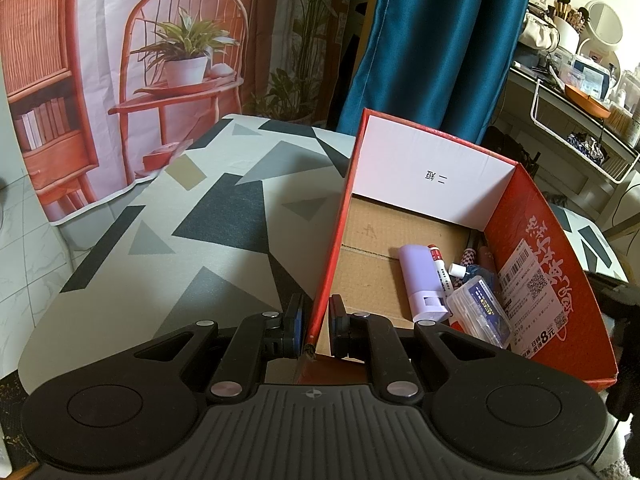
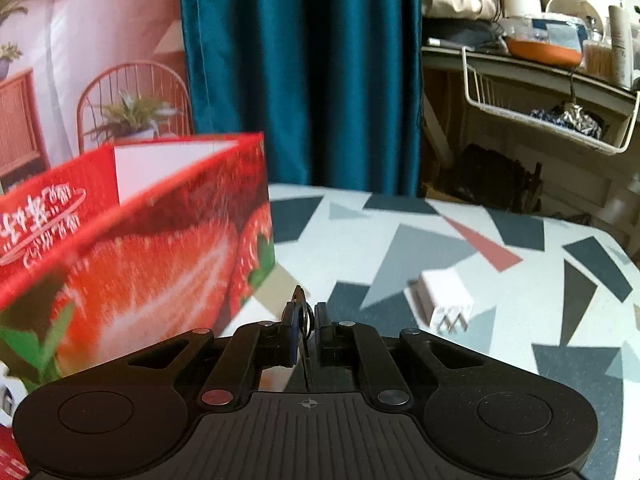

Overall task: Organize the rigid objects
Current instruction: 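Carry the key into the red box and release it, then move the right gripper back to the gold card in clear case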

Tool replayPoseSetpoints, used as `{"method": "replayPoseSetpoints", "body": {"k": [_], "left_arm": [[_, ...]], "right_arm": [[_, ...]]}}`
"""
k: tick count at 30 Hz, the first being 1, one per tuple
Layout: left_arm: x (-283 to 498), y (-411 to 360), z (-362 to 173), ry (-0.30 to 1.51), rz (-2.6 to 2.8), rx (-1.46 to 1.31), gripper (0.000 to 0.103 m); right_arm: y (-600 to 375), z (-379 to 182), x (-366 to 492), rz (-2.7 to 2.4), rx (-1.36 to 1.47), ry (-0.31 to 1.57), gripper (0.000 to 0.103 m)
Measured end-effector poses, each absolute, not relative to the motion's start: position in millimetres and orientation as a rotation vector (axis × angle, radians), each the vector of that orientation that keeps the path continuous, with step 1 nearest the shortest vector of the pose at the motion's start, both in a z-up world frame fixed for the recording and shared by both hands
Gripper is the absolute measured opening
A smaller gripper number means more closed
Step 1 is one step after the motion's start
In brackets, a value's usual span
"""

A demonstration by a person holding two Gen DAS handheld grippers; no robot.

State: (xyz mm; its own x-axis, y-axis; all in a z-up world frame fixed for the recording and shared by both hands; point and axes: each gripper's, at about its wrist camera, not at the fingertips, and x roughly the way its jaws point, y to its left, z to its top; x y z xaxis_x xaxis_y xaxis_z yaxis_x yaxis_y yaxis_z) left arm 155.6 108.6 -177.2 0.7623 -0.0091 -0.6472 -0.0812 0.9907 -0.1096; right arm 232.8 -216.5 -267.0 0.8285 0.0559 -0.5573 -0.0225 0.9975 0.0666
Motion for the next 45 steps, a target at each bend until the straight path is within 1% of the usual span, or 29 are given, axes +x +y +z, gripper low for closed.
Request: {"method": "replayPoseSetpoints", "body": {"k": [7, 13, 18, 25, 29, 31, 32, 33, 37, 38, 39, 40, 41, 42, 44, 45], "left_arm": [[155, 108, -178, 0.702, 0.04, -0.138, 0.013], [156, 108, -178, 0.701, 0.037, -0.14, 0.013], [156, 108, -178, 0.696, 0.036, -0.144, 0.013], [156, 109, -178, 0.695, 0.032, -0.142, 0.013], [157, 109, -178, 0.695, 0.031, -0.146, 0.013], [157, 109, -178, 0.696, 0.03, -0.147, 0.013], [157, 109, -178, 0.697, 0.03, -0.147, 0.013], [157, 109, -178, 0.697, 0.03, -0.146, 0.013], [157, 108, -178, 0.697, 0.033, -0.146, 0.013], [157, 108, -178, 0.696, 0.034, -0.146, 0.013], [157, 108, -178, 0.696, 0.035, -0.146, 0.013], [157, 108, -178, 0.697, 0.035, -0.146, 0.013], [157, 108, -178, 0.697, 0.036, -0.146, 0.013], [157, 108, -178, 0.697, 0.036, -0.145, 0.013], [157, 108, -178, 0.697, 0.036, -0.145, 0.013], [157, 108, -178, 0.697, 0.036, -0.145, 0.013]], "right_arm": [[-219, -219, 229, 0.075, 0.099, 0.473, 0.007], [-196, -183, 240, 0.182, 0.065, 0.398, 0.007], [-165, -178, 257, 0.306, 0.026, 0.44, 0.007], [-121, -189, 281, 0.403, -0.067, 0.564, 0.007], [-114, -194, 281, 0.412, -0.074, 0.583, 0.008], [-118, -195, 281, 0.406, -0.058, 0.578, 0.013], [-121, -194, 281, 0.41, -0.04, 0.569, 0.018], [-124, -194, 281, 0.412, -0.029, 0.559, 0.02], [-137, -186, 275, 0.371, -0.015, 0.506, 0.02], [-141, -183, 272, 0.358, -0.004, 0.487, 0.022], [-146, -181, 269, 0.349, 0.006, 0.464, 0.029], [-152, -178, 264, 0.34, 0.019, 0.432, 0.033], [-158, -177, 262, 0.332, 0.027, 0.412, 0.041], [-163, -176, 258, 0.317, 0.031, 0.394, 0.047], [-175, -175, 250, 0.274, 0.037, 0.369, 0.048], [-181, -174, 247, 0.253, 0.044, 0.363, 0.052]]}}
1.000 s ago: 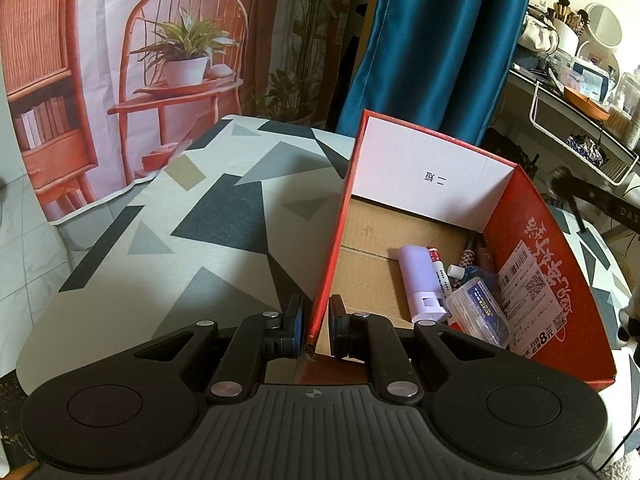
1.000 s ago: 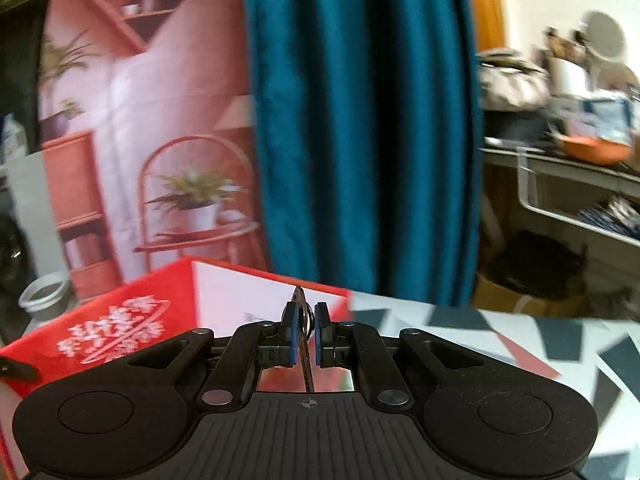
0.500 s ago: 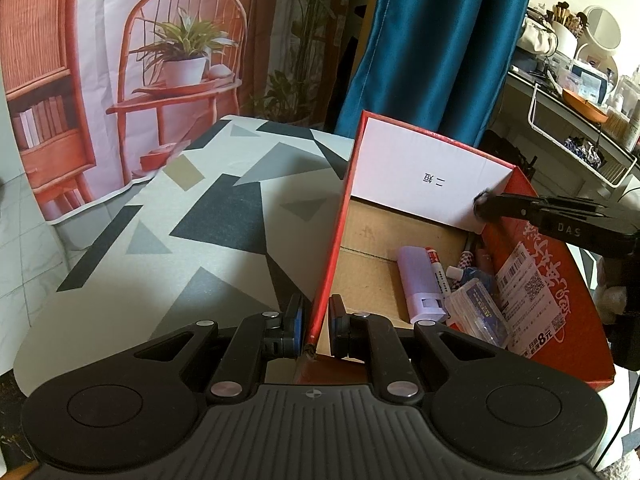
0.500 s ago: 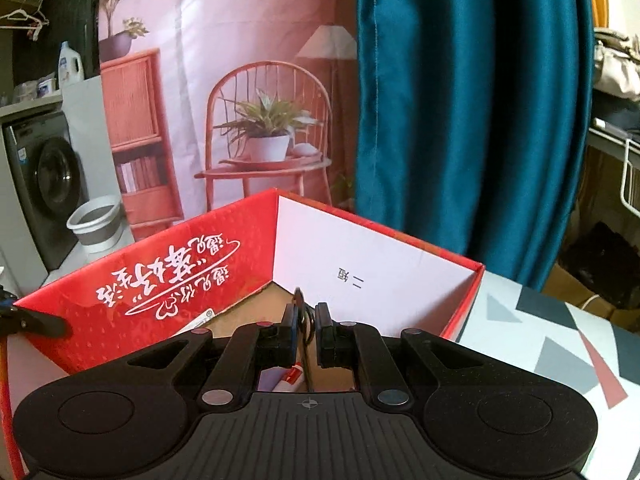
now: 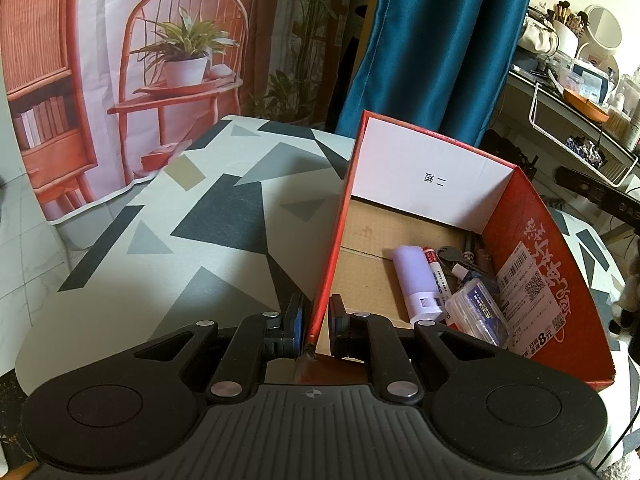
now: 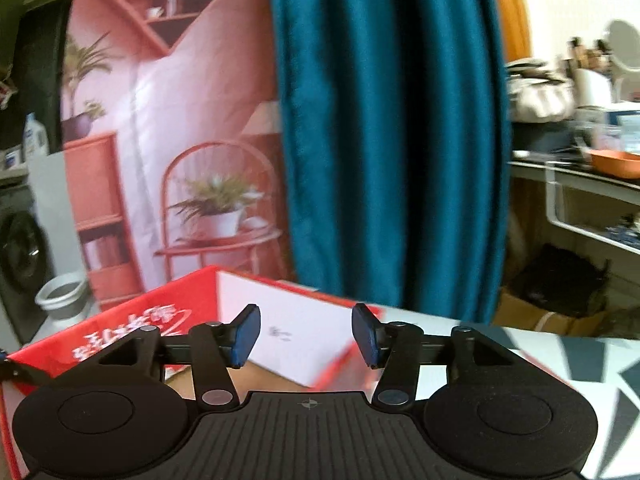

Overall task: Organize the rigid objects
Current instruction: 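Move the right gripper back to the gold card in clear case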

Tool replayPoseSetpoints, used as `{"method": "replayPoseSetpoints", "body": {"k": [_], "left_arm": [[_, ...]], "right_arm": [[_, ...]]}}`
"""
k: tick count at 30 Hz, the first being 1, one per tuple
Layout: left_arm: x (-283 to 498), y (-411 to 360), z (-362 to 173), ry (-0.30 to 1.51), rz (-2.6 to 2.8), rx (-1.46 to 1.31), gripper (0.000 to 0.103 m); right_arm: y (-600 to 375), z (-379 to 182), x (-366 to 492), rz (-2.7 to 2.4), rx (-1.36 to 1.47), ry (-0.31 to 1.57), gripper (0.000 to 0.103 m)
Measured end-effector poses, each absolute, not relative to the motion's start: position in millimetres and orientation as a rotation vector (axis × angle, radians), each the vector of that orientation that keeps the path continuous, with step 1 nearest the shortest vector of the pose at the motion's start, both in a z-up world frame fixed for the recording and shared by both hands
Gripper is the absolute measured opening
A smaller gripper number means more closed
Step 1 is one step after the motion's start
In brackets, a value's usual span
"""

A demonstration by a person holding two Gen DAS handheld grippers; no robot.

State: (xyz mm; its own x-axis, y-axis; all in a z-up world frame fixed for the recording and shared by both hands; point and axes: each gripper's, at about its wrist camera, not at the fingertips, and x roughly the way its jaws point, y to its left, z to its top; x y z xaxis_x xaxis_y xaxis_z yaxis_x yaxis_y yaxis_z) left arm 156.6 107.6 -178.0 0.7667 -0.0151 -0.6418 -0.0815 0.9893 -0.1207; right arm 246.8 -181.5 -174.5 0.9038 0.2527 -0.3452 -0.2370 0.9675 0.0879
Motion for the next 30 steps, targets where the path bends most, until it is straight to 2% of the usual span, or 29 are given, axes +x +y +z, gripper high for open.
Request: {"method": "replayPoseSetpoints", "body": {"k": [1, 3, 4, 10, 19, 28, 30], "left_arm": [[157, 108, -178, 0.697, 0.036, -0.145, 0.013], [157, 108, -178, 0.696, 0.037, -0.146, 0.013], [157, 108, -178, 0.696, 0.037, -0.147, 0.013], [157, 109, -177, 0.696, 0.034, -0.151, 0.013], [157, 109, -178, 0.698, 0.03, -0.152, 0.013], [157, 109, -178, 0.698, 0.03, -0.152, 0.013], [157, 109, -178, 0.699, 0.031, -0.153, 0.013]], "right_arm": [[-189, -175, 243, 0.23, 0.054, 0.357, 0.054], [-203, -180, 237, 0.196, 0.082, 0.358, 0.067], [-211, -184, 233, 0.185, 0.097, 0.365, 0.069], [-233, -223, 220, 0.128, 0.122, 0.484, 0.068], [-211, -279, 213, 0.178, 0.074, 0.693, 0.068], [-181, -294, 212, 0.203, -0.045, 0.761, 0.068], [-178, -294, 213, 0.199, -0.064, 0.766, 0.064]]}}
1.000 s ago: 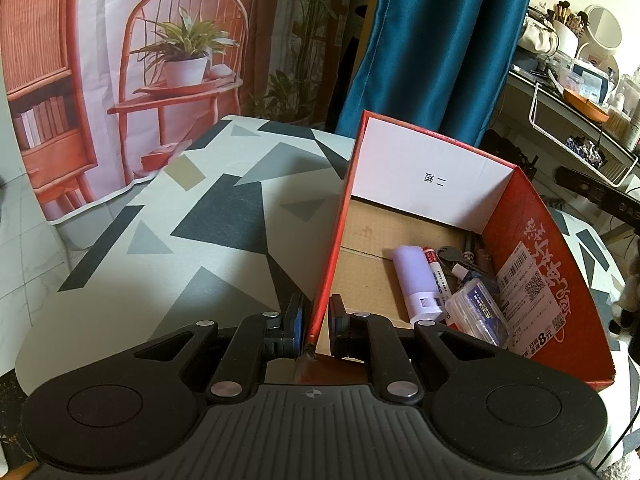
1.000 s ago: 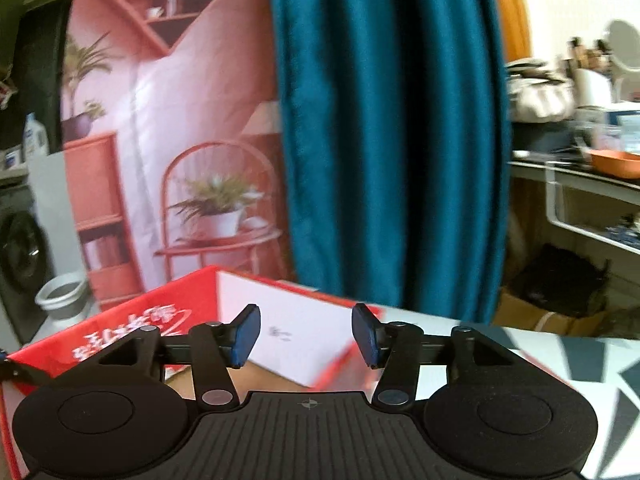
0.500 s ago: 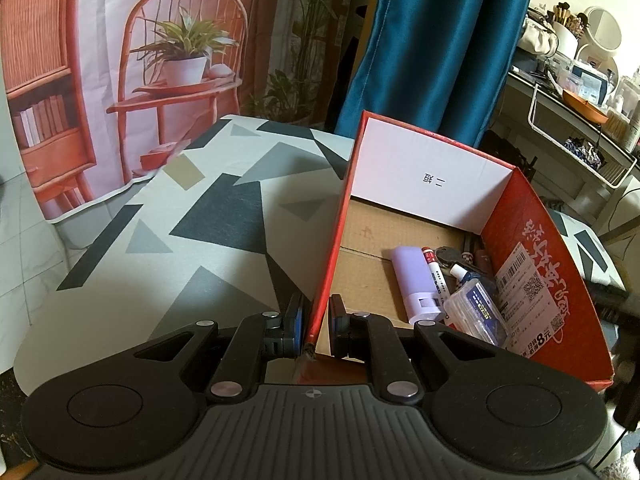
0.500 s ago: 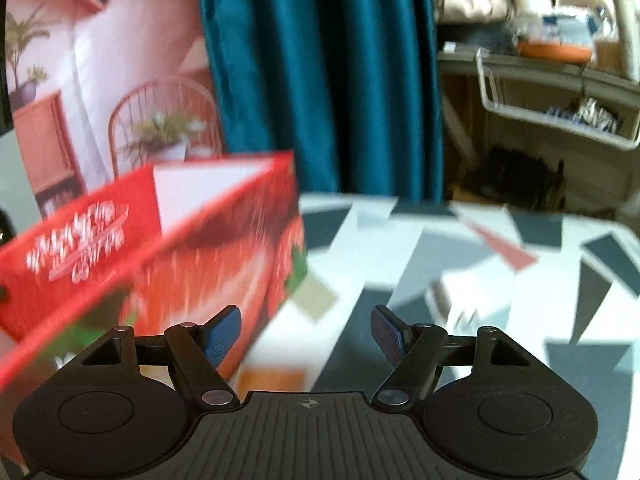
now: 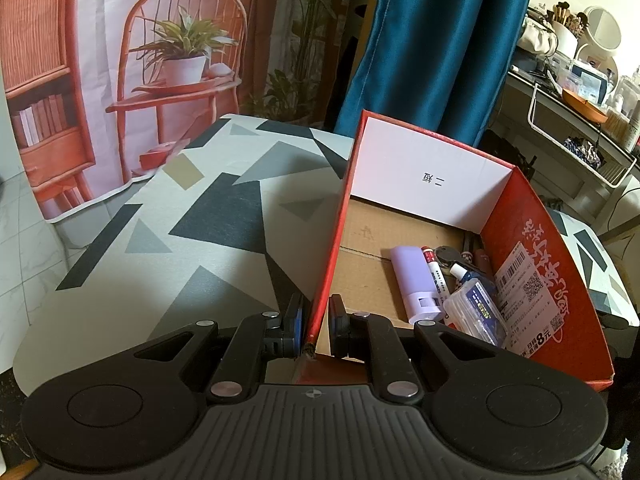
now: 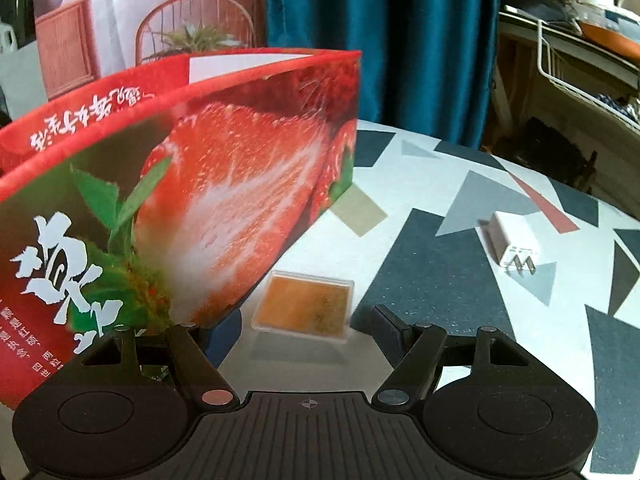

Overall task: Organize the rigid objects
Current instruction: 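Move the right gripper back to the gold card in clear case, then grasp the gold card case flat with the right gripper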

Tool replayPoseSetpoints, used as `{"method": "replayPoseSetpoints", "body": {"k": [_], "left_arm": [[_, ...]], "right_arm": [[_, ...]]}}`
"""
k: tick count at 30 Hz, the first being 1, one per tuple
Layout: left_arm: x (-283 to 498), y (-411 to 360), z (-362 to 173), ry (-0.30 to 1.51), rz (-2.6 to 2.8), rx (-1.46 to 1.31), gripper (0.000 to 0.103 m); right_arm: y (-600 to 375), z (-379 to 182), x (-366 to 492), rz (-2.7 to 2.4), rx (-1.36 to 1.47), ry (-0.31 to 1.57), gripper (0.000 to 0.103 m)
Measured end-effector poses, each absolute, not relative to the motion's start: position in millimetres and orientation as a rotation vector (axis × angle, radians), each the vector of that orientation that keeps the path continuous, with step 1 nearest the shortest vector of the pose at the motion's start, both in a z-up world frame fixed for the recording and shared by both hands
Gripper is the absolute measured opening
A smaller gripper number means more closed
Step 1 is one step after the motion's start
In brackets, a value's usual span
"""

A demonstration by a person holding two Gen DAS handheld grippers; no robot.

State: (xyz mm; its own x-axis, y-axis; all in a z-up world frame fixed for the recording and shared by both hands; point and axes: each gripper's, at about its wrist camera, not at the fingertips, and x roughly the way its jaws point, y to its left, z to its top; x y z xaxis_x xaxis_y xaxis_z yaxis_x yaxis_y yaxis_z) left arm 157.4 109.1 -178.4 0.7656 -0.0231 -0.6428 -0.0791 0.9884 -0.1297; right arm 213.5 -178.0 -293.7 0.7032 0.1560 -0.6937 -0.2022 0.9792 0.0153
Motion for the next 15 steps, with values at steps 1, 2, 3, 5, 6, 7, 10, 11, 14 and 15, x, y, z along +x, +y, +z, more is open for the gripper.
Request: {"method": "replayPoseSetpoints", "body": {"k": [1, 2, 3, 5, 6, 7, 10, 11, 14, 15], "left_arm": [[157, 109, -178, 0.699, 0.031, -0.154, 0.013], [157, 109, -179, 0.699, 0.032, -0.154, 0.013], [157, 109, -179, 0.7, 0.033, -0.153, 0.013], [158, 109, -178, 0.701, 0.035, -0.15, 0.013], [158, 109, -179, 0.701, 0.035, -0.15, 0.013], [158, 109, -179, 0.701, 0.034, -0.152, 0.013], [157, 109, -178, 0.7, 0.032, -0.153, 0.013], [157, 109, -178, 0.7, 0.032, -0.153, 0.013], [157, 109, -179, 0.699, 0.032, -0.152, 0.013], [157, 109, -179, 0.699, 0.032, -0.153, 0.013]], "right_arm": [[-176, -295, 215, 0.192, -0.072, 0.772, 0.064], [-177, -295, 219, 0.187, -0.072, 0.777, 0.062], [-177, -295, 222, 0.181, -0.062, 0.78, 0.06], [-180, -295, 230, 0.168, -0.043, 0.787, 0.059], [-181, -295, 233, 0.165, -0.042, 0.791, 0.058], [-180, -295, 235, 0.162, -0.049, 0.792, 0.058], [-181, -296, 233, 0.167, -0.064, 0.786, 0.056], [-181, -296, 231, 0.17, -0.066, 0.783, 0.056], [-184, -296, 224, 0.184, -0.082, 0.782, 0.056], [-187, -296, 222, 0.188, -0.08, 0.786, 0.057]]}}
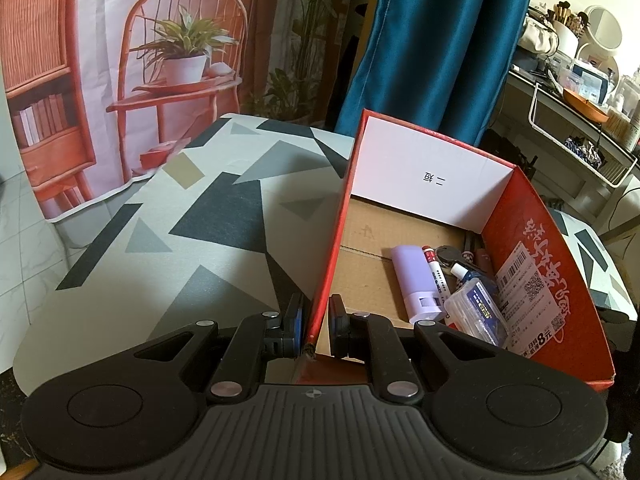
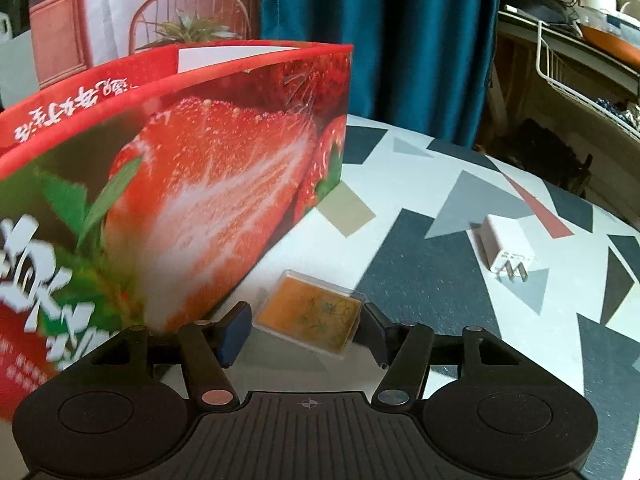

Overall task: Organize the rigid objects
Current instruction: 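Grasp the gold card case flat with the right gripper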

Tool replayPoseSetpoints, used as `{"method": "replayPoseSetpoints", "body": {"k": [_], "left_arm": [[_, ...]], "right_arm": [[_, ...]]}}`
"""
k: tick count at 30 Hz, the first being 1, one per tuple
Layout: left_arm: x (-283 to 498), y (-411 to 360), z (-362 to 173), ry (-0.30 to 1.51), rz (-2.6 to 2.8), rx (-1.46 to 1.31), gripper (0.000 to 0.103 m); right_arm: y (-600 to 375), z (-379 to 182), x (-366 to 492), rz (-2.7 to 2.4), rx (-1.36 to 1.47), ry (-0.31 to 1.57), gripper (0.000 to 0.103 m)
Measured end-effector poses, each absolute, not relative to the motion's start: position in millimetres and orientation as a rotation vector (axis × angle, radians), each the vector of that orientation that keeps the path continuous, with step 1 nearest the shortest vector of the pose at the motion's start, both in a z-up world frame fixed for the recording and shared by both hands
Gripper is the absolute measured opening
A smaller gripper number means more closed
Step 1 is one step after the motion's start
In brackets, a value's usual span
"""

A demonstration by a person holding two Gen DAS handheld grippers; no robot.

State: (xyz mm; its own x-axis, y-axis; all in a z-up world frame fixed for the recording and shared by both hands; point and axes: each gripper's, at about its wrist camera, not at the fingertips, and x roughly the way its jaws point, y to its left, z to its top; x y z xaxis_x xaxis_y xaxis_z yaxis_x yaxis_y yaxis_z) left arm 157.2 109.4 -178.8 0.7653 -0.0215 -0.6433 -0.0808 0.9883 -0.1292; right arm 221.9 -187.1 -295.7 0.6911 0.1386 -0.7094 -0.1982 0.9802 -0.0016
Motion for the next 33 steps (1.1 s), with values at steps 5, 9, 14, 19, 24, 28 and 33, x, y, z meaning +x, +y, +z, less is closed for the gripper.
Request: {"method": "replayPoseSetpoints", "body": {"k": [5, 9, 14, 19, 24, 28, 33], "left_arm": [[157, 110, -179, 0.697, 0.033, -0.157, 0.013], [157, 110, -179, 0.697, 0.033, -0.157, 0.013], [157, 109, -179, 0.698, 0.035, -0.156, 0.013], [157, 109, -179, 0.698, 0.036, -0.152, 0.013], [157, 109, -179, 0.698, 0.035, -0.152, 0.013], [157, 109, -179, 0.697, 0.035, -0.155, 0.013], [157, 109, -180, 0.697, 0.035, -0.154, 0.013]], "right_arm": [[-208, -294, 212, 0.159, -0.034, 0.804, 0.06], [-226, -294, 205, 0.113, 0.008, 0.806, 0.06], [-217, -290, 210, 0.147, -0.042, 0.789, 0.066], [-209, -295, 230, 0.171, -0.079, 0.809, 0.066], [-209, -297, 234, 0.175, -0.058, 0.801, 0.058], [-209, -298, 230, 0.168, -0.049, 0.787, 0.058], [-207, -298, 226, 0.159, -0.051, 0.777, 0.057]]}}
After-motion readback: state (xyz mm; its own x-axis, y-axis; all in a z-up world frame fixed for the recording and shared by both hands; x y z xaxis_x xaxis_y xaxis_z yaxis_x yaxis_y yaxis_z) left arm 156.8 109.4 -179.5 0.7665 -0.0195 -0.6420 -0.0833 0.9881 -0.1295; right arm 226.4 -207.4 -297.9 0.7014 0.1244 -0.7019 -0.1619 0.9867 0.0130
